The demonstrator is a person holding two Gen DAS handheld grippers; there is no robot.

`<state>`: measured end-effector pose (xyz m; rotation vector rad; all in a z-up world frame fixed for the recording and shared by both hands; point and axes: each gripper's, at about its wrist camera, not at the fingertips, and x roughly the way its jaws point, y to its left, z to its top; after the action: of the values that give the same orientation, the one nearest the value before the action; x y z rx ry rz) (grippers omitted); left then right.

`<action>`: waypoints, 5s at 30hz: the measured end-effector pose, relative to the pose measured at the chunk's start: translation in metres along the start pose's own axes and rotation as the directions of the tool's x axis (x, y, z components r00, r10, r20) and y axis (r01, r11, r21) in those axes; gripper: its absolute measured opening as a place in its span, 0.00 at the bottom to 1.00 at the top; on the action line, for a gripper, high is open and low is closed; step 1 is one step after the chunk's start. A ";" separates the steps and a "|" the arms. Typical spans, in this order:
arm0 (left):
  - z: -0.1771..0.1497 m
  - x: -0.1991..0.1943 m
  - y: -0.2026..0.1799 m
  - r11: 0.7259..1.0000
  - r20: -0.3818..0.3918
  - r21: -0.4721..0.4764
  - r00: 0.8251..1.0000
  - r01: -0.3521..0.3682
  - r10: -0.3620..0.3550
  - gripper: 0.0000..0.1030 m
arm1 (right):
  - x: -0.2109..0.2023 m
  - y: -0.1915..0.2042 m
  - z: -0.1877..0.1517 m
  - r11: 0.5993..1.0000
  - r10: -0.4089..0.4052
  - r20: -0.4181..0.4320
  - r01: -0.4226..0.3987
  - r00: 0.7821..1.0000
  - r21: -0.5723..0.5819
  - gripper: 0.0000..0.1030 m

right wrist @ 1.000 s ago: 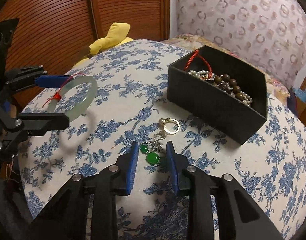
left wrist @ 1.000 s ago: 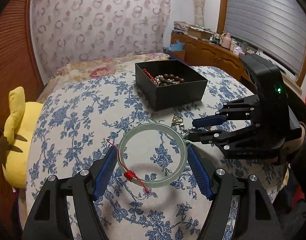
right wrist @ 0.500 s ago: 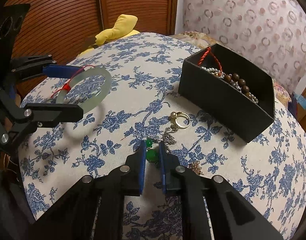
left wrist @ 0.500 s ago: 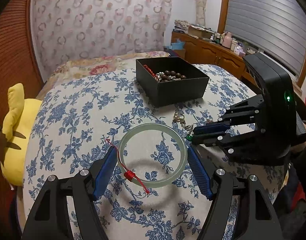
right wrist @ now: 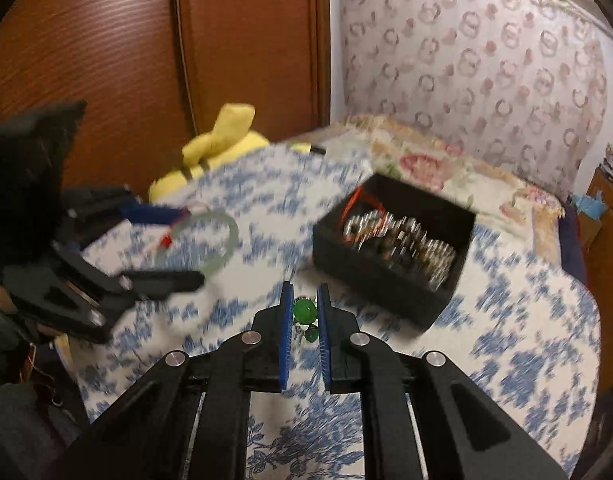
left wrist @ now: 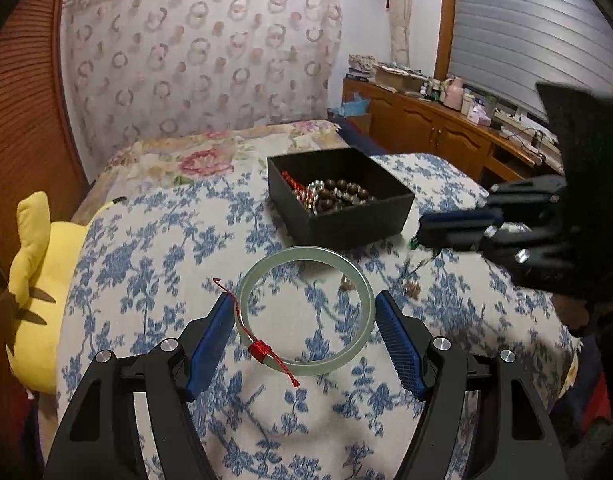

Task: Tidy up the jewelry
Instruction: 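Lower the jade bangle and green earrings into the black box and open both grippers, then move the left gripper to the gold ring while the right gripper approaches the small earring, then grasp the gold ring with the left gripper while the right gripper grasps the small earring, then drop the gold ring and earring into the black box by opening both grippers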

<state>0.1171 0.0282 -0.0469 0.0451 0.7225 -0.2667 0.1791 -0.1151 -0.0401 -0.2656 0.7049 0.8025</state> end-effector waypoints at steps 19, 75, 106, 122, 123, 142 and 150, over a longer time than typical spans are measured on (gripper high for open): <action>0.048 0.032 -0.002 1.000 0.014 0.002 1.000 -0.018 0.018 0.67 | -0.002 -0.057 0.066 0.990 -0.142 0.073 0.141 0.987 0.017 0.13; 0.079 0.088 -0.011 0.999 -0.012 -0.002 0.999 -0.051 0.051 0.83 | -0.002 -0.064 -0.026 0.984 -0.083 0.003 0.082 0.997 0.161 0.41; 0.005 0.088 -0.019 0.999 -0.138 0.026 0.990 0.039 -0.035 0.57 | 0.035 -0.030 -0.052 0.993 -0.100 -0.138 0.108 0.985 0.049 0.13; 0.016 0.111 -0.040 0.994 -0.179 0.098 0.983 0.053 -0.035 0.22 | 0.021 -0.043 -0.050 0.990 -0.111 -0.107 0.120 0.988 0.078 0.14; 0.015 0.110 -0.040 0.994 -0.178 0.097 0.983 0.059 -0.041 0.17 | 0.021 -0.043 -0.049 0.990 -0.111 -0.106 0.120 0.988 0.079 0.14; 0.058 0.070 -0.033 0.996 -0.048 0.053 0.997 0.068 -0.065 0.11 | 0.007 -0.066 -0.009 0.986 -0.130 -0.016 0.131 0.991 0.101 0.14; 0.092 0.088 -0.025 0.997 -0.028 0.043 0.998 0.056 -0.055 0.11 | 0.025 -0.095 0.019 0.987 -0.114 0.025 0.111 0.993 0.119 0.14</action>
<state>0.2329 -0.0282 -0.0345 0.0707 0.7449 -0.3360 0.2704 -0.1563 -0.0467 -0.1845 0.6980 0.6541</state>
